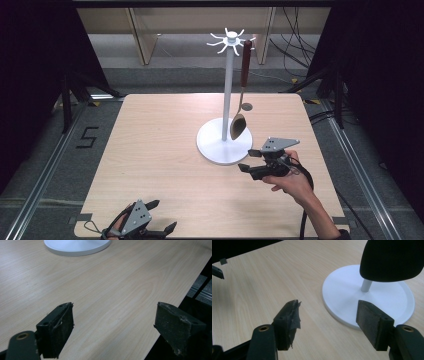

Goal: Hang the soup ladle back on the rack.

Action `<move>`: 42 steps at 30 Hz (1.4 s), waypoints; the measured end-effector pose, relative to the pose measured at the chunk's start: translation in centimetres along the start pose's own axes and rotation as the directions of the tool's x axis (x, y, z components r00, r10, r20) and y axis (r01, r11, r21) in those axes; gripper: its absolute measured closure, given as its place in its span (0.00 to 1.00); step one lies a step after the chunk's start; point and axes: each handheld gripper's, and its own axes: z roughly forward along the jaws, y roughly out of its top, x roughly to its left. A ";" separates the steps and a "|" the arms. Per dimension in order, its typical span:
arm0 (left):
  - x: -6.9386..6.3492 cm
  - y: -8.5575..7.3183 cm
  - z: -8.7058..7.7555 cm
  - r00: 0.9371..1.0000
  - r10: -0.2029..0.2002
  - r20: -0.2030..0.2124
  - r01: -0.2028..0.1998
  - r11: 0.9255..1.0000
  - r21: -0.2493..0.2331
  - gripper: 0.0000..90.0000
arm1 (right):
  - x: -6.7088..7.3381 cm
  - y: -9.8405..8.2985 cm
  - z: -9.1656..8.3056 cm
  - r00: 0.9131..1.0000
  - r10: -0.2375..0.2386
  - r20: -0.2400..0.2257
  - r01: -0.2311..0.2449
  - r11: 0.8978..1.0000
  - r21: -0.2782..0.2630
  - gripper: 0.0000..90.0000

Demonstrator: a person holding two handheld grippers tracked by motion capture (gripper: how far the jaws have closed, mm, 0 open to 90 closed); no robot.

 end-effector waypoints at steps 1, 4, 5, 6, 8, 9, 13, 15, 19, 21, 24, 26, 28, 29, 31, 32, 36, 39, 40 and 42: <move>0.0 0.0 0.0 1.000 0.000 0.000 0.000 1.000 0.000 0.16 | 0.0 -0.1 0.0 1.000 -0.018 -0.004 0.018 1.000 -0.006 0.39; 0.1 0.0 0.0 1.000 0.012 -0.002 -0.012 1.000 0.000 0.16 | 0.1 -0.5 -0.1 1.000 -0.023 -0.013 0.023 1.000 0.008 0.37; 0.2 0.1 -0.1 1.000 0.030 -0.001 -0.030 1.000 0.002 0.16 | 0.2 -0.6 0.0 1.000 -0.018 -0.019 0.018 1.000 0.007 0.37; 0.2 0.0 -0.1 1.000 0.029 -0.001 -0.029 1.000 0.001 0.16 | 0.2 -0.7 -0.1 1.000 -0.025 -0.016 0.025 1.000 0.003 0.36; 0.0 0.0 0.0 1.000 -0.004 -0.002 0.004 1.000 0.000 0.16 | 0.7 -0.9 -0.1 0.999 0.027 -0.036 -0.026 1.000 0.016 0.34; 0.0 0.0 0.0 1.000 -0.002 -0.002 0.002 1.000 0.000 0.16 | 0.7 -1.0 -0.2 0.999 0.023 -0.039 -0.022 1.000 0.021 0.34; 0.0 0.0 -0.1 1.000 0.001 -0.005 -0.001 1.000 0.003 0.17 | 1.2 -1.5 -0.1 0.999 0.017 -0.051 -0.016 1.000 0.025 0.33; 0.0 0.0 -0.1 1.000 0.001 -0.005 -0.001 1.000 0.003 0.16 | 1.3 -1.7 -0.2 0.999 0.007 -0.046 -0.006 1.000 0.029 0.32; 0.0 0.0 -0.1 1.000 0.002 -0.006 -0.002 1.000 0.003 0.16 | 1.6 -2.3 -0.5 1.000 0.014 -0.021 -0.013 0.999 0.035 0.30; 0.0 0.0 0.0 1.000 -0.002 -0.002 0.002 1.000 0.001 0.16 | 1.6 -2.7 -0.5 1.000 0.020 0.000 -0.020 0.999 0.038 0.28; 0.0 0.0 0.0 1.000 0.000 0.003 0.000 1.000 0.005 0.16 | 1.9 -3.3 -0.6 0.997 0.080 0.016 -0.081 0.995 0.055 0.28; 0.0 0.0 0.0 1.000 -0.001 0.002 0.001 1.000 0.005 0.16 | 1.6 -3.7 -0.5 0.999 0.046 0.008 -0.047 0.998 0.051 0.28; 0.0 0.0 0.0 1.000 0.000 0.003 0.000 1.000 0.007 0.16 | 1.7 -4.1 -0.5 0.999 0.045 0.013 -0.046 0.998 0.053 0.28; 0.0 0.0 0.0 1.000 0.001 0.003 -0.001 1.000 0.008 0.16 | 2.0 -4.2 -0.6 0.997 0.078 0.016 -0.079 0.995 0.060 0.28; 0.0 0.0 0.0 1.000 0.000 0.003 0.000 1.000 0.006 0.16 | 1.9 -4.4 -0.6 0.999 0.047 0.015 -0.048 0.997 0.061 0.29; 0.0 0.0 0.0 1.000 0.000 0.002 0.000 1.000 0.006 0.17 | 1.9 -4.5 -0.6 0.999 0.039 0.014 -0.040 0.998 0.058 0.29; 0.0 0.0 -0.1 1.000 0.006 0.002 -0.006 1.000 0.009 0.16 | 2.1 -4.8 -0.8 1.000 0.030 -0.002 -0.030 0.997 0.065 0.30; 0.0 0.0 -0.1 1.000 0.001 0.003 -0.001 1.000 0.008 0.16 | 2.4 -5.1 -1.1 0.999 0.038 -0.005 -0.037 0.997 0.074 0.31; 0.0 0.0 -0.1 1.000 0.004 0.002 -0.004 1.000 0.008 0.17 | 2.5 -5.3 -1.1 0.999 0.045 -0.007 -0.044 0.996 0.081 0.31; 0.0 0.0 -0.1 1.000 0.007 0.002 -0.007 1.000 0.008 0.16 | 2.9 -5.6 -1.2 0.998 0.065 -0.012 -0.063 0.994 0.085 0.31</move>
